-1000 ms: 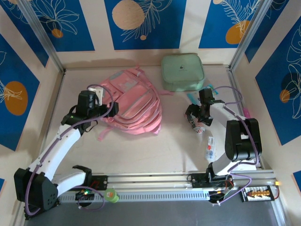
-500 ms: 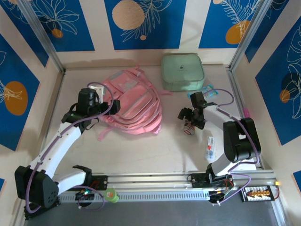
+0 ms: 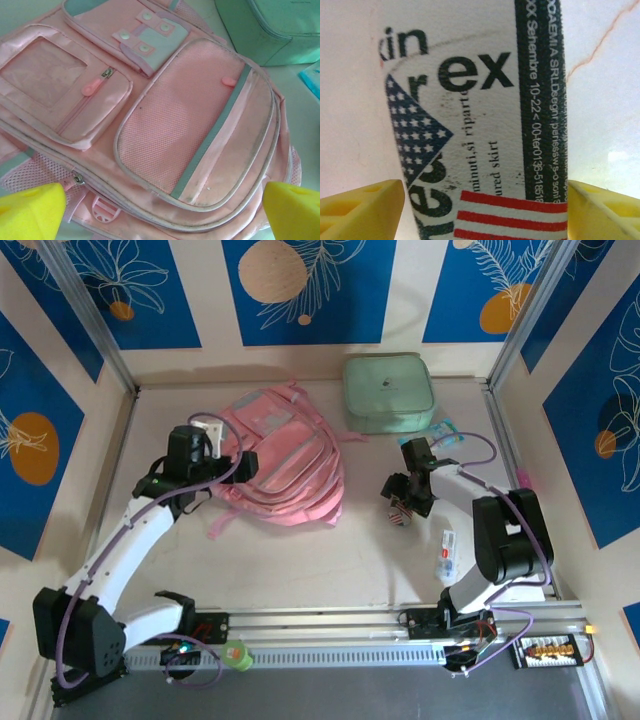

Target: Pack the student bag

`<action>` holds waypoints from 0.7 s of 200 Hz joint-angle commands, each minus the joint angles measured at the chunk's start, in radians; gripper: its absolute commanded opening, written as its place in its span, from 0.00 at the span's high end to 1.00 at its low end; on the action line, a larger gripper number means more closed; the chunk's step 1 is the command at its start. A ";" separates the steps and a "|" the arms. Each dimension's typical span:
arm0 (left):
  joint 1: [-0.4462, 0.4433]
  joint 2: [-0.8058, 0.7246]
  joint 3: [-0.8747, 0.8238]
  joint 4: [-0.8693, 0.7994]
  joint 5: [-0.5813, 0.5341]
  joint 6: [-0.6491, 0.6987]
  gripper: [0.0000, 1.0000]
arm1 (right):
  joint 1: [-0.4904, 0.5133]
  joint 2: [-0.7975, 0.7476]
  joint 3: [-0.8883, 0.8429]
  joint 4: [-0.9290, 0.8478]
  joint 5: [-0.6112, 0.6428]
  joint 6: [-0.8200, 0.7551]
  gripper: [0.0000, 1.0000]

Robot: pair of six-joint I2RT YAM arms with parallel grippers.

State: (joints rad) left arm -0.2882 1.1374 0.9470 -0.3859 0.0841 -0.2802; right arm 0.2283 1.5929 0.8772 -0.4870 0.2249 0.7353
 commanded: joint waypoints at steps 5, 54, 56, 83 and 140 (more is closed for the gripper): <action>-0.001 0.021 0.042 -0.014 0.068 0.014 0.00 | 0.005 0.025 0.000 -0.011 0.008 0.015 0.20; -0.036 0.074 0.070 -0.022 0.075 0.030 0.00 | 0.005 0.048 0.021 -0.021 0.035 0.008 0.37; -0.038 0.077 0.072 -0.023 0.075 0.031 0.00 | 0.005 0.046 0.020 -0.021 0.037 0.010 0.38; -0.079 0.131 0.105 -0.048 0.065 0.055 0.00 | 0.005 0.006 0.004 -0.003 0.021 0.025 0.44; -0.248 0.323 0.252 -0.176 -0.057 0.236 0.00 | -0.014 -0.087 -0.073 0.195 -0.252 0.001 0.45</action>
State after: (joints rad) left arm -0.4652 1.3888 1.1187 -0.4767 0.0959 -0.1692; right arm 0.2211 1.5509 0.8253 -0.4107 0.1425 0.7433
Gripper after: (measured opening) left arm 0.998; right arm 0.599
